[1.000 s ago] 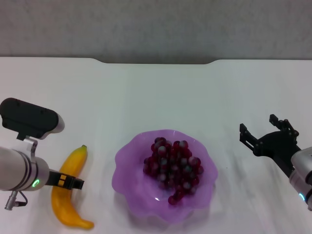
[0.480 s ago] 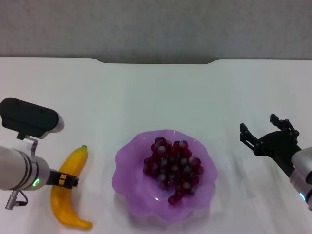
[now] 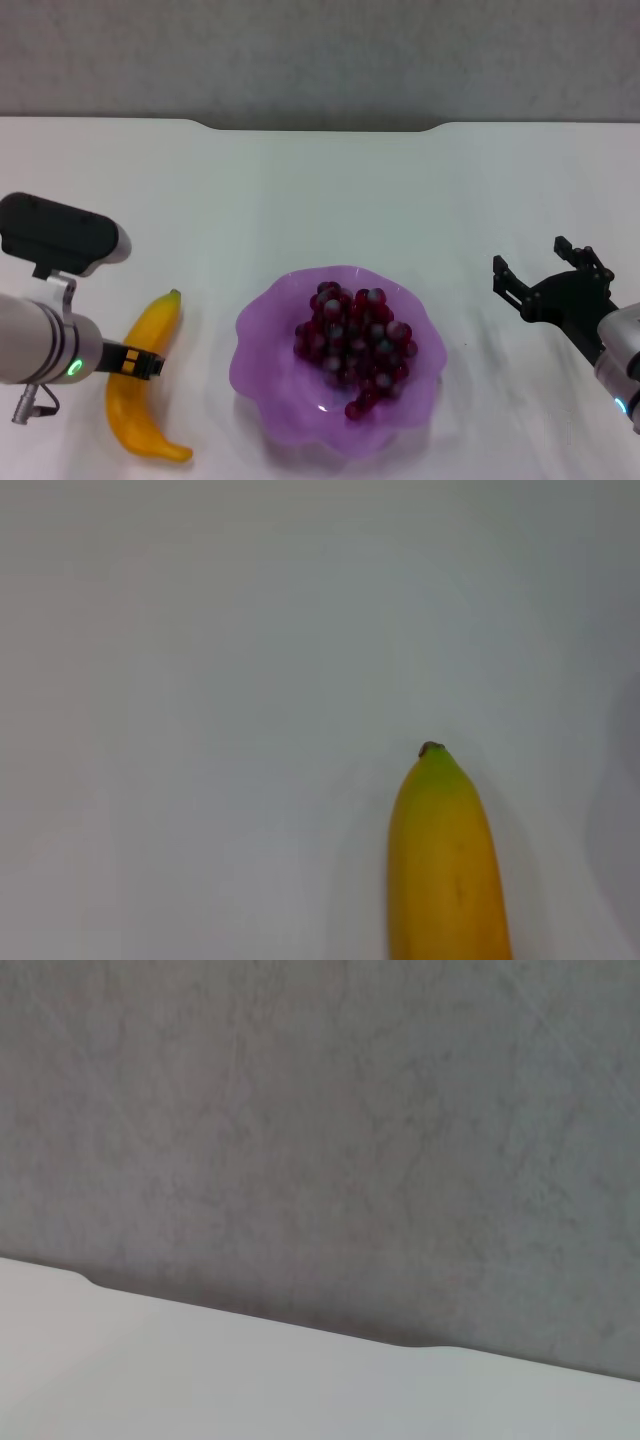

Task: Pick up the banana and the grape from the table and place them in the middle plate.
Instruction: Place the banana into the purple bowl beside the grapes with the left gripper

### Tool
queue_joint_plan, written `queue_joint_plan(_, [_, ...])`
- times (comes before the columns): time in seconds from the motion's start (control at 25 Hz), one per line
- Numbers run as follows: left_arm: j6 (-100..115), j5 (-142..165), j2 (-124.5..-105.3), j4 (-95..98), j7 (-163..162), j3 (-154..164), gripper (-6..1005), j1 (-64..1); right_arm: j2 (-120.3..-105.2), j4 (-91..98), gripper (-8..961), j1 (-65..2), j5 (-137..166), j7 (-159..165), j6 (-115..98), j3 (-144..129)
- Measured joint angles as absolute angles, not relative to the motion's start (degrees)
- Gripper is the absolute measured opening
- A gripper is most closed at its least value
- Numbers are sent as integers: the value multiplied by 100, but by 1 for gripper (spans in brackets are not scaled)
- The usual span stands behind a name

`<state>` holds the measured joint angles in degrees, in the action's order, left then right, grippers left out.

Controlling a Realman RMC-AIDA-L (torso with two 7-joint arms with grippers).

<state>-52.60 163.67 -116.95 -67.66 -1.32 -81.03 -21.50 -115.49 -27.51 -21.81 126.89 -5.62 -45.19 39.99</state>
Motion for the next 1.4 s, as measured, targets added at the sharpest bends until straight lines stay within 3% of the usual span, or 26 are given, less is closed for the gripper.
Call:
queue_joint_plan(0.64, [-6539,14797,-11677,-9106,659,-8625,502,-1627,-11539,-2738,881,-2168,12694,-562,-4504,3999])
queue_joint_plan(1.4, [-4194,11767,-11706,-7210,2296,-8088,501,-2091,-11546,-2749,881,-2187,12691,-566,-4553,3946])
